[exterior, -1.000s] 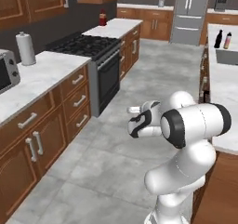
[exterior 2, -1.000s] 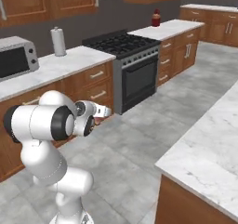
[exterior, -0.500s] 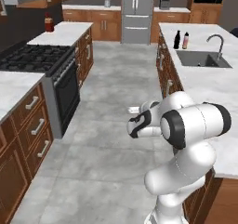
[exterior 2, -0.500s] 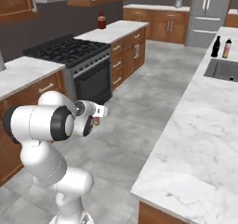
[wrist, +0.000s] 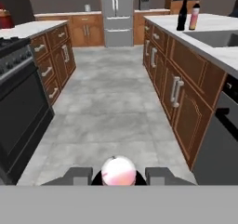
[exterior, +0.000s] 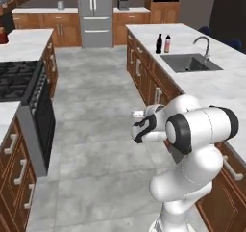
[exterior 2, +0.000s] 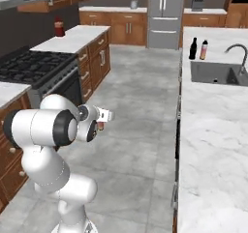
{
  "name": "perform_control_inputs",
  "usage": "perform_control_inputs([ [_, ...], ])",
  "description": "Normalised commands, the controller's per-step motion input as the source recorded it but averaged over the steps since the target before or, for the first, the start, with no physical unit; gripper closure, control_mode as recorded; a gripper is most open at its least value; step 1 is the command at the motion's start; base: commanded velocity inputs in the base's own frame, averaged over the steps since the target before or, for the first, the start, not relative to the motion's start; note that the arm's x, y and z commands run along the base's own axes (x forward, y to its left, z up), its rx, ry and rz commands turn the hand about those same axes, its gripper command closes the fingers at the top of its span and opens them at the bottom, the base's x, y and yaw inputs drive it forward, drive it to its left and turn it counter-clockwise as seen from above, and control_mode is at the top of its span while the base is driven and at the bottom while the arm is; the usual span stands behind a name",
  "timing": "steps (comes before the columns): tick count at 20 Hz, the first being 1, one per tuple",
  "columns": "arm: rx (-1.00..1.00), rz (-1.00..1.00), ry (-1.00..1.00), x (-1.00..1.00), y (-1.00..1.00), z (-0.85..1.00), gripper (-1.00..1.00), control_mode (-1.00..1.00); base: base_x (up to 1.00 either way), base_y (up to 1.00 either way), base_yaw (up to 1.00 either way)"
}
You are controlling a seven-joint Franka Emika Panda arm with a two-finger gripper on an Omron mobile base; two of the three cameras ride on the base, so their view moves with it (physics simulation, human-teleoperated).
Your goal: Place the large bottle from the dining counter next to the other large bottle outside the sink, and place the small bottle from the dining counter next to the other small bottle inside the sink.
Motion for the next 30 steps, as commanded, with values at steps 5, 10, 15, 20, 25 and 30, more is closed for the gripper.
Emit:
perform_control_inputs([
  [5, 0.00, 0.00, 0.00, 0.00, 0.00, 0.00, 1.00, 1.00, 0.75, 0.62, -0.47],
  [10, 0.00, 0.00, 0.00, 0.00, 0.00, 0.00, 1.00, 1.00, 0.83, 0.63, -0.45],
  [15, 0.00, 0.00, 0.00, 0.00, 0.00, 0.00, 1.00, 1.00, 0.83, 0.64, -0.43],
  [20, 0.00, 0.00, 0.00, 0.00, 0.00, 0.00, 1.00, 1.00, 0.81, 0.66, -0.42],
  [25, 0.00, 0.00, 0.00, 0.00, 0.00, 0.00, 1.00, 1.00, 0.75, 0.68, -0.42],
  [30, 0.00, 0.00, 0.00, 0.00, 0.00, 0.00, 1.00, 1.00, 0.71, 0.67, -0.42],
])
